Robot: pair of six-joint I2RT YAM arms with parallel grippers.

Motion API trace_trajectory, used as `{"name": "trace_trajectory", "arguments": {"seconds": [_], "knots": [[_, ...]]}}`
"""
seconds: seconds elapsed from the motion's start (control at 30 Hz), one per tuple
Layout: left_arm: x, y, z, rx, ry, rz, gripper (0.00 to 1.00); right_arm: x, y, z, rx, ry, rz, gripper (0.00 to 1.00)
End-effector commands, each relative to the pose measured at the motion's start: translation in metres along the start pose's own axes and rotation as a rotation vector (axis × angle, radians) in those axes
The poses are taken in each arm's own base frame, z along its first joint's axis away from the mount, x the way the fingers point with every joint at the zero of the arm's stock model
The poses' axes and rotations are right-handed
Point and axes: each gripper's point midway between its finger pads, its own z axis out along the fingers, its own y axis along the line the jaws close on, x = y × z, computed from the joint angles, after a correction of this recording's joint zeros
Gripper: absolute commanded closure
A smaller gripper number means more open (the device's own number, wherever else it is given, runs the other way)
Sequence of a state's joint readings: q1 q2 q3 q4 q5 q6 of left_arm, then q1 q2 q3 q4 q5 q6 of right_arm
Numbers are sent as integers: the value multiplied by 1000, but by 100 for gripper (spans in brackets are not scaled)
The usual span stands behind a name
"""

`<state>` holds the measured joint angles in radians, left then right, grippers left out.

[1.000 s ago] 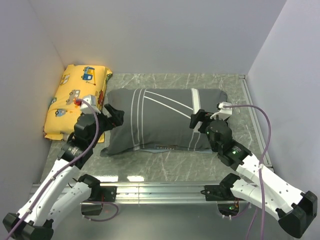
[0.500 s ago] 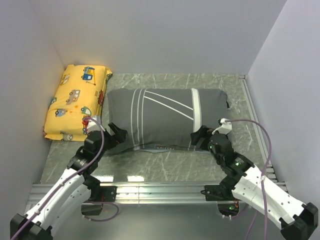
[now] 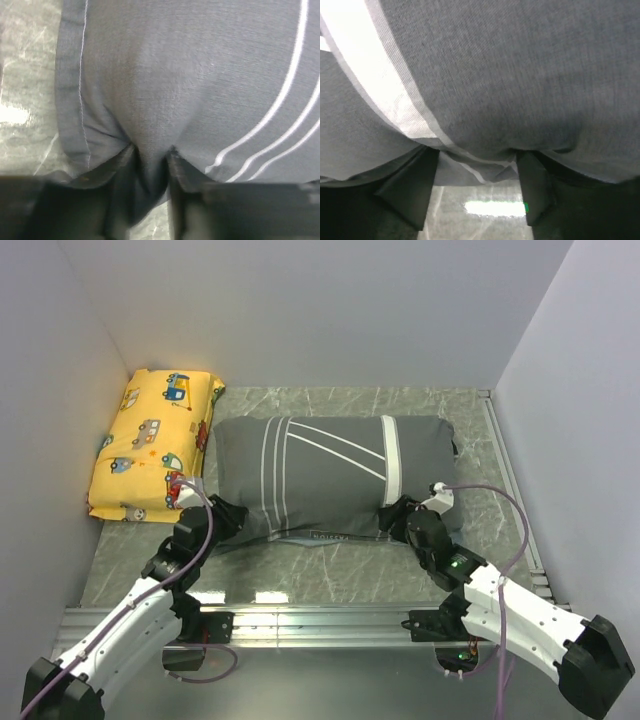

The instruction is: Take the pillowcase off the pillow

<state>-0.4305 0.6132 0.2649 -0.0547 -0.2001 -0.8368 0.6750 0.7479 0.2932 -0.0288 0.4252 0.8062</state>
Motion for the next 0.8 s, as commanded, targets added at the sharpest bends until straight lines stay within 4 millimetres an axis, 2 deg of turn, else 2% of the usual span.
{"name": "trace_trajectory", "arguments": {"seconds": [0.0,0.03,0.07,0.1,0.13,0.2,0.27,0.3,0.33,0.4,0.43,0.5,0.53,0.6,0.63,0.7,0.73,0.77], "knots": [[-8,-4,0,11,-36,-7,71,-29,5,2,1,-144,61,40],[-9,-5,0,13,-38,-8,75,-31,4,1,1,-149,58,47],[-11,-6,-2,15,-42,-6,78,-37,9,-2,-12,-163,66,66],[-14,-8,-3,20,-48,0,84,-39,10,-4,-17,-167,62,76],[-16,-9,-5,19,-49,5,86,-42,11,-7,-25,-172,59,90],[-25,-17,-9,33,-61,21,94,-51,17,-12,-35,-187,50,100],[-39,-30,-16,65,-87,29,100,-63,21,-19,-36,-203,44,100],[-41,-32,-19,67,-87,36,100,-68,23,-22,-41,-209,26,100],[-53,-43,-24,91,-108,36,100,-72,25,-27,-45,-209,18,100],[-63,-53,-34,115,-115,56,100,-92,39,-41,-78,-232,12,100],[-78,-68,-43,143,-139,58,100,-105,52,-54,-128,-240,17,100],[-92,-81,-59,170,-148,82,100,-121,66,-71,-183,-249,-4,100],[-114,-101,-76,219,-190,77,100,-140,81,-91,-238,-262,3,100],[-134,-122,-97,278,-218,77,100,-159,97,-112,-296,-281,-23,100],[-156,-141,-118,325,-261,67,100,-180,110,-129,-326,-305,-21,100],[-175,-156,-124,328,-285,63,100,-197,123,-136,-333,-321,-51,100],[-195,-170,-135,347,-324,55,99,-210,136,-132,-321,-328,-63,100],[-198,-174,-119,313,-305,68,98,-213,141,-124,-301,-327,-84,100]]}}
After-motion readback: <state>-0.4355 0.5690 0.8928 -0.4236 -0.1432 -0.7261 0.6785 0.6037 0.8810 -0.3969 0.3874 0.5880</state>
